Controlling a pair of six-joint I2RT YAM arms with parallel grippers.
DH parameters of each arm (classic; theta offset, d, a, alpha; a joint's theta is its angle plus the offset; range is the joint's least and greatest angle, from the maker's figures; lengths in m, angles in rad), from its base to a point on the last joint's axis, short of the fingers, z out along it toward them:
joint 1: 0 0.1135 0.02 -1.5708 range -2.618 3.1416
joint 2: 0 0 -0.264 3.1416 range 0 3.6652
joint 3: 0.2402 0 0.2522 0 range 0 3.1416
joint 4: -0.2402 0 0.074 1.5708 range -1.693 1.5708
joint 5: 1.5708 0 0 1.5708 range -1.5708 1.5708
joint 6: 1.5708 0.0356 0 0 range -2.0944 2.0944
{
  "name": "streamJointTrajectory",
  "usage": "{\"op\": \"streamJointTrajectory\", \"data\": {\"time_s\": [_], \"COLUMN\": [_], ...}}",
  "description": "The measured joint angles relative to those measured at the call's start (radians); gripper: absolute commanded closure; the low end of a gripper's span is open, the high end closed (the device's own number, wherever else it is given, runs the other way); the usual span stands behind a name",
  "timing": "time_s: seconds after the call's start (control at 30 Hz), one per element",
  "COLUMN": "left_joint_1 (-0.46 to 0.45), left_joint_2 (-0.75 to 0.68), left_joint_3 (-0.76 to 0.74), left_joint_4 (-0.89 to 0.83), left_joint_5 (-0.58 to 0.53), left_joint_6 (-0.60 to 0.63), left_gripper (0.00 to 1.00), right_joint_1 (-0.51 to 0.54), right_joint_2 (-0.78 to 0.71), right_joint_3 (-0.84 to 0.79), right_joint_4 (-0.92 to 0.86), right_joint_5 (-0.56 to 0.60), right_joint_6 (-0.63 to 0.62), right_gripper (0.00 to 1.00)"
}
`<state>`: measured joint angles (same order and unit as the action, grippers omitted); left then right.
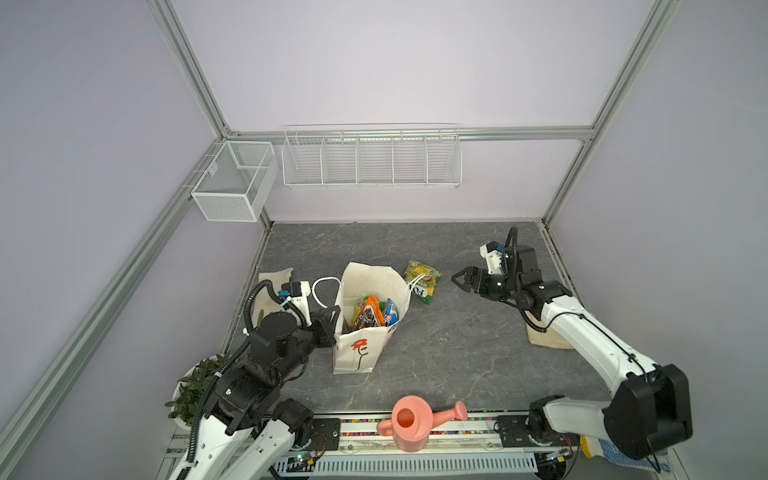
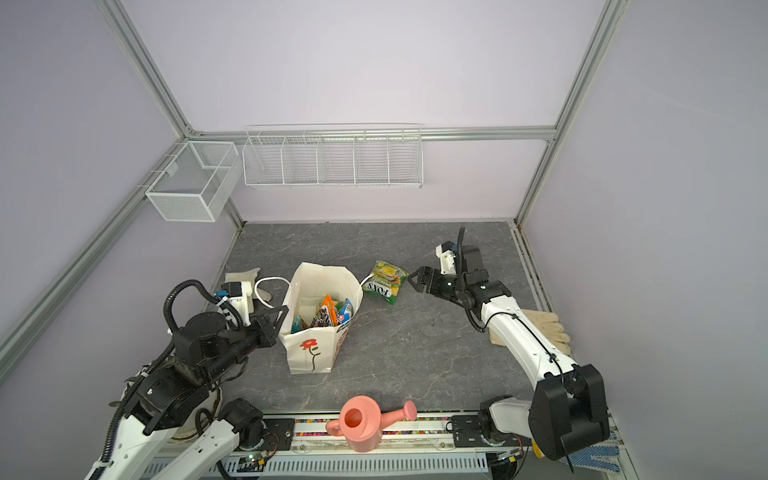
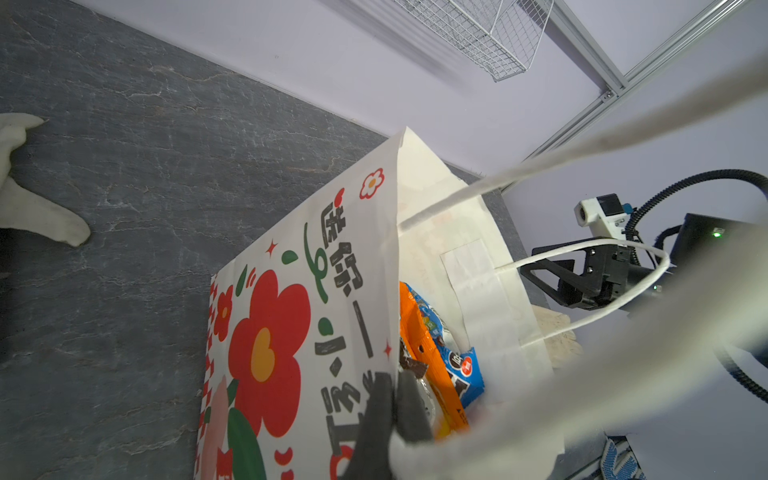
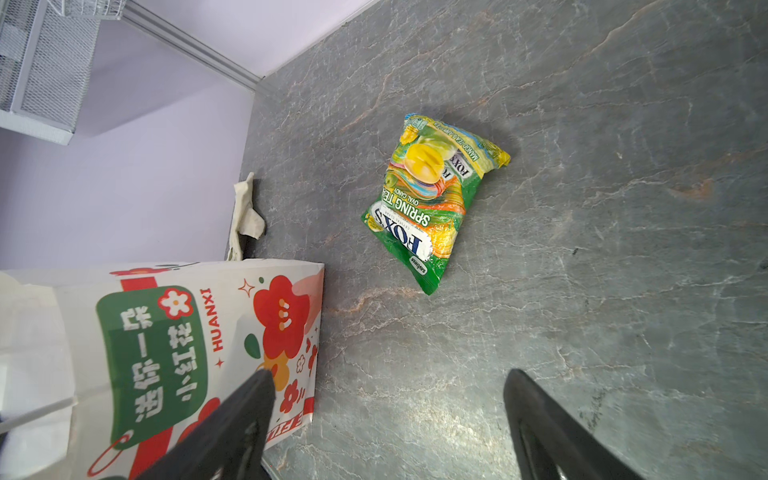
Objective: Place the snacks into the paper bag
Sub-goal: 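Lower the open right gripper onto the green FOXS bag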
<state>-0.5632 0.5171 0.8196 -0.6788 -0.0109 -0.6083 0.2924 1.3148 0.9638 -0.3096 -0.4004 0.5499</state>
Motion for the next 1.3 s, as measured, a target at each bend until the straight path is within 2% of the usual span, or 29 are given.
{"op": "streamJointTrajectory", "data": {"time_s": [0.6,0.8,1.3], "left_joint_1": [0.000,0.000,0.000], "left_joint_2": [0.018,0.018,0.009], "left_joint_3": [0.000,0.000,0.000], "left_joint_4": [0.008,0.008,0.000], "left_joint_5": [-0.011,-0.016,-0.019], "left_joint_6": [0.018,0.018,0.018], "left_gripper": [1.00,1.00,1.00], "right_joint_1": [-0.027,-0.028,-0.028], "right_joint_2": [0.234,0.323,0.487], "right_joint_3": [-0.040,-0.039,0.003], "right_joint_4": [0.167,0.224,0.297], "right_joint_5": [-0.137,-0.170,-0.193], "right_joint_6": [0.056,0.077,0.087], "right_gripper": [0.20,0.32,0.38]}}
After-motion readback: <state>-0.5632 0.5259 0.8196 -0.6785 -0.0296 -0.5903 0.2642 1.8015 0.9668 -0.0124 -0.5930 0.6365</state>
